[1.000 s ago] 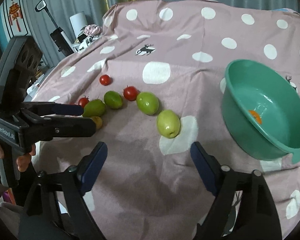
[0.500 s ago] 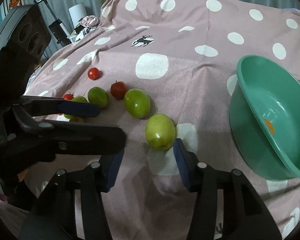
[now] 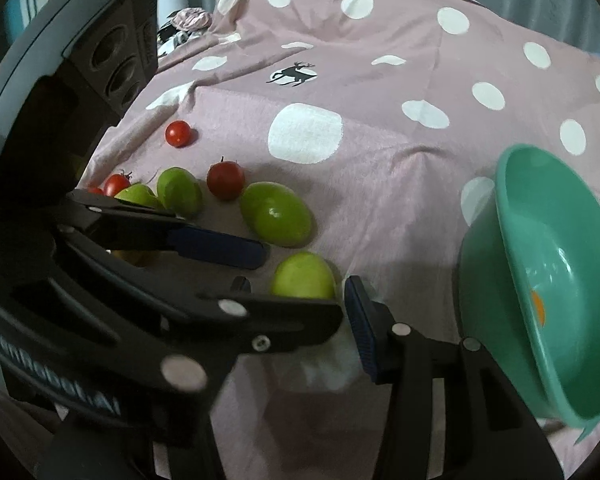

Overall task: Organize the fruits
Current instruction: 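Close the left gripper around the pale green plum, then carry the pale green plum with the left gripper over the teal bowl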

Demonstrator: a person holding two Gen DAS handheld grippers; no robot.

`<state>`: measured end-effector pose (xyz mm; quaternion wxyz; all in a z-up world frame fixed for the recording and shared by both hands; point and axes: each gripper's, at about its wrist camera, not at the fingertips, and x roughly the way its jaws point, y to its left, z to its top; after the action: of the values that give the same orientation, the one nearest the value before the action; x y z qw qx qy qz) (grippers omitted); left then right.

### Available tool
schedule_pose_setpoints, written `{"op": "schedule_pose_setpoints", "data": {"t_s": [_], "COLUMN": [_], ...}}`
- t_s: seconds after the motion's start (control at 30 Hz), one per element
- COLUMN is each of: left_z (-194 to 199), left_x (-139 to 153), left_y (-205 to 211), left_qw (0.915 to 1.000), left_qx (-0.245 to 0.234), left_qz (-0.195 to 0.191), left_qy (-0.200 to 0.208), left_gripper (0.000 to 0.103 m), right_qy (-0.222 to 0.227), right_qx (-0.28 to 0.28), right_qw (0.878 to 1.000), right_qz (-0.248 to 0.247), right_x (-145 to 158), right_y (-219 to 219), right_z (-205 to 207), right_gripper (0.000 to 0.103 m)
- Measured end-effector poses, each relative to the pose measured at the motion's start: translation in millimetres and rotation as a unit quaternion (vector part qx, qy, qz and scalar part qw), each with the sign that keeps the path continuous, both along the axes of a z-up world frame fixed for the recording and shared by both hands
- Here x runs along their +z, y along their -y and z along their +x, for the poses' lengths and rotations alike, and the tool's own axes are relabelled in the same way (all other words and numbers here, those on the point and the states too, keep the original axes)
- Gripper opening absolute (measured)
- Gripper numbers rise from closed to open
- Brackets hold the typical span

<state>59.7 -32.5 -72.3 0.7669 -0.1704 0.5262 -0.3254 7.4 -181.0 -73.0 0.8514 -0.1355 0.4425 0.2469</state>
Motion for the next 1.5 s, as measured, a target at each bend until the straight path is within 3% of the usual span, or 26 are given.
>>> {"op": "schedule_pose_setpoints", "data": {"t_s": [0.17,0.3,0.5,0.63,0.9,1.23,1.5], "left_z": [3.0,0.1,-2.6,-9.2,-34.4,-63.2,-75.5], "left_x": [-2.7,-3.7,-3.2,6.9,45.4,99.2,115.1], "left_y": [-2.1,4.3,3.9,3.8,8.3,10.8,14.7], "left_qw": [0.9999,0.9998,0.9996,0.9993,0.9958,0.9854,0.9795], "left_qx": [-0.001,-0.017,-0.022,-0.022,-0.023,-0.019,-0.017], "left_qz": [-0.010,0.000,-0.003,0.003,0.033,0.059,0.071], "left_qy": [-0.001,0.006,0.015,0.031,0.082,0.159,0.188], "left_gripper": [0.062,0.045,0.045,0.040,0.040,0.040,0.040], "right_qy": [-0.008,-0.012,0.003,0.012,0.054,0.113,0.140], "right_qx": [0.026,0.024,0.018,0.005,-0.012,-0.014,-0.015], "right_qw": [0.999,0.999,0.999,1.000,0.998,0.989,0.984], "right_qz": [-0.027,-0.039,-0.034,0.001,0.044,0.094,0.110], "right_x": [-3.6,-7.9,-8.7,-1.3,26.5,70.9,85.2], "right_y": [-8.8,-9.2,-5.8,0.8,5.7,15.5,21.6], "right_z": [5.8,10.7,5.1,-4.5,-29.3,-58.2,-67.5], "right_gripper": [0.048,0.038,0.037,0.036,0.036,0.036,0.036]}}
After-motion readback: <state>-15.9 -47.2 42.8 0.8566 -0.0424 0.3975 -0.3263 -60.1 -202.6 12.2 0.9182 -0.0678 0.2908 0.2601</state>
